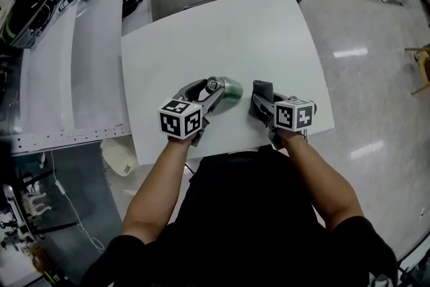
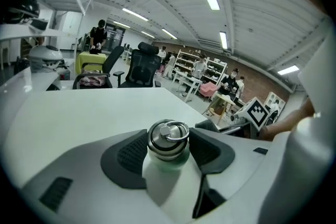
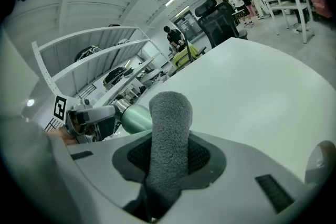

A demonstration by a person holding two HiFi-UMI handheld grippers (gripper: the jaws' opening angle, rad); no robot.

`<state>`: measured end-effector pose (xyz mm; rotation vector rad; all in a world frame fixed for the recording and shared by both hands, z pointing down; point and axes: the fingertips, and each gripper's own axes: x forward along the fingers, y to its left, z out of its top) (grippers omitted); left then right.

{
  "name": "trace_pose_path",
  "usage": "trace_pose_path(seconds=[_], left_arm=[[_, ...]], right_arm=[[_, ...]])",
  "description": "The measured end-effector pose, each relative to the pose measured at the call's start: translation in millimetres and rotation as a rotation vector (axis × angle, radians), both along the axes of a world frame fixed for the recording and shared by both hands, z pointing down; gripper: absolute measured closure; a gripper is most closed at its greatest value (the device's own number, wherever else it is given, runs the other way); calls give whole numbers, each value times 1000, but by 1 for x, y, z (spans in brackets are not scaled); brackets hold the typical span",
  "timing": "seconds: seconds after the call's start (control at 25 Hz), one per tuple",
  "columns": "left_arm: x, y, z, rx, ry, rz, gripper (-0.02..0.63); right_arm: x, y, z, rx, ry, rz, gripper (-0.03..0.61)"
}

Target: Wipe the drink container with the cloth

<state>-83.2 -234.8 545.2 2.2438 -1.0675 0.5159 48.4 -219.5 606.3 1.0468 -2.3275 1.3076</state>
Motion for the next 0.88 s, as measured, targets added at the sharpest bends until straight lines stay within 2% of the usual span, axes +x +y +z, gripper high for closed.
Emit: trace_pose_path(seconds=[0.24,0.48,0.68,0.88], left_arm=[[10,12,-3,84,-86,108,357],[18,27,-6,159,-162,205,356],[15,40,-5,177,-208,237,356],[11,48,-2,203,-265,274,357]], right_arm=[[-2,-2,-24,60,-35,-56,466],[-14,-3,-62,137,-101,-171,466],[-34,4,-95,182,-181,-260,466],[-65,14,-110,237,-182,-370,466]])
